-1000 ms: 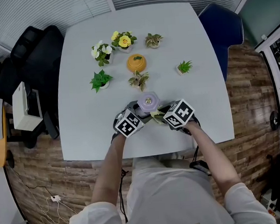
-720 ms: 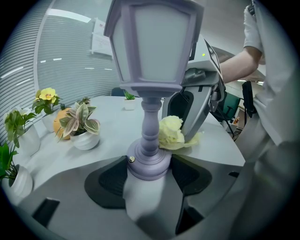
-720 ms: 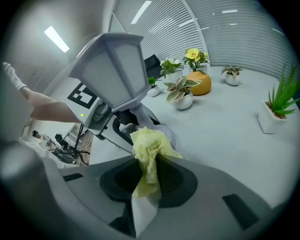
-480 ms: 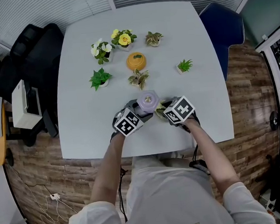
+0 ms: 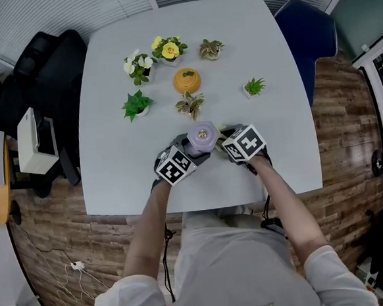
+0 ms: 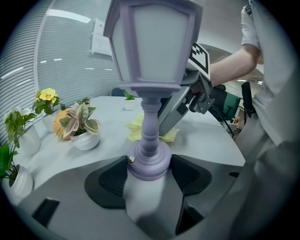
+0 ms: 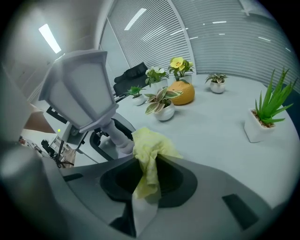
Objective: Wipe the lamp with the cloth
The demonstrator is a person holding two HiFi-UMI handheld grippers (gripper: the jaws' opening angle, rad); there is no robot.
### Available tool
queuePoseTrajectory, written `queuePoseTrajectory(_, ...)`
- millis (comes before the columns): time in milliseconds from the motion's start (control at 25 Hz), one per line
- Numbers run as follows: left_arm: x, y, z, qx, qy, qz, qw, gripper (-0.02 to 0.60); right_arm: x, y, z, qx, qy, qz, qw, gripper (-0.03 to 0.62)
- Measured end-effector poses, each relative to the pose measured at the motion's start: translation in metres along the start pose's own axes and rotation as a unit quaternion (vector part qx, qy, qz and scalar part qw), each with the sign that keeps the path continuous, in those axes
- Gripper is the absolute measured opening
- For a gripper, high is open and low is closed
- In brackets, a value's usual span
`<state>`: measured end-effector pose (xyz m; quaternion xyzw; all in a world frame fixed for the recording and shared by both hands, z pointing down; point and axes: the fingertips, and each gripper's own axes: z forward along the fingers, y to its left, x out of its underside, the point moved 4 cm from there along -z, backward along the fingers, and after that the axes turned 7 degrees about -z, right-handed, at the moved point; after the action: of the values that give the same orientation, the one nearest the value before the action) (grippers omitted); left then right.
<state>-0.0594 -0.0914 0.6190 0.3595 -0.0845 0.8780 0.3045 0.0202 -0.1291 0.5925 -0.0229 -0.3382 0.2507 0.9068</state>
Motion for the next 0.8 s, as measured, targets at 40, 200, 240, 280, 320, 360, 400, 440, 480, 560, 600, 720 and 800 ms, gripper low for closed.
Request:
queuePoseTrajectory(40, 0.0, 0.0, 0.0, 0.0, 0.0, 0.0, 1.0, 0.302, -0.002, -0.001, 0.001, 0.001, -0.002, 0.002, 1.0, 0.094)
queuePoseTrajectory(200, 0.001, 0.0, 0.0, 0.0, 0.0, 0.0, 1.0, 0.302, -0.013, -0.004, 0.007, 0.0, -0.015, 0.002, 1.0, 0.094)
queuePoseTrajectory(240, 0.001, 0.0, 0.0, 0.0, 0.0, 0.0, 1.0, 0.302, -0.016, -0.003, 0.009, 0.0, -0.019, 0.001, 1.0, 0.094)
queuePoseTrajectory(280, 0.001, 0.0, 0.0, 0.0, -0.001, 0.0, 1.0, 0.302, -0.018, -0.003, 0.01, 0.001, -0.022, -0.001, 1.0, 0.094)
queuePoseTrajectory(320, 0.0, 0.0, 0.001, 0.0, -0.001, 0.001, 1.0, 0.302, -0.02, -0.003, 0.011, 0.001, -0.024, -0.003, 1.0, 0.094)
queuePoseTrajectory(360, 0.0, 0.0, 0.001, 0.0, -0.001, 0.0, 1.0, 0.302, -0.021, -0.003, 0.011, 0.001, -0.025, -0.005, 1.0, 0.094)
queuePoseTrajectory(400, 0.0, 0.0, 0.001, 0.001, 0.0, 0.0, 1.0, 0.302, -0.021, -0.003, 0.012, -0.001, -0.025, -0.005, 1.0, 0.094)
queuePoseTrajectory(440, 0.001, 0.0, 0.001, 0.001, 0.0, -0.001, 1.0, 0.302, -0.02, -0.003, 0.011, -0.003, -0.026, -0.003, 1.0, 0.094)
queuePoseTrajectory(480, 0.001, 0.0, 0.001, 0.001, 0.001, -0.001, 1.0, 0.302, -0.019, -0.004, 0.011, -0.007, -0.027, 0.001, 1.0, 0.094)
queuePoseTrajectory(560, 0.001, 0.001, 0.0, 0.001, 0.001, -0.001, 1.0, 0.302, -0.016, -0.003, 0.009, -0.011, -0.027, 0.007, 1.0, 0.094)
queuePoseTrajectory(600, 0.001, 0.001, 0.0, 0.001, 0.001, -0.001, 1.0, 0.302, -0.014, -0.002, 0.008, -0.013, -0.027, 0.009, 1.0, 0.094)
queuePoseTrajectory(720, 0.001, 0.0, -0.001, 0.001, 0.001, -0.001, 1.0, 0.302, -0.009, 0.001, 0.004, -0.019, -0.023, 0.009, 1.0, 0.094)
queuePoseTrajectory(800, 0.001, 0.0, 0.0, 0.0, 0.0, -0.001, 1.0, 0.302, -0.003, 0.003, 0.003, -0.028, -0.014, 0.008, 0.999, 0.094)
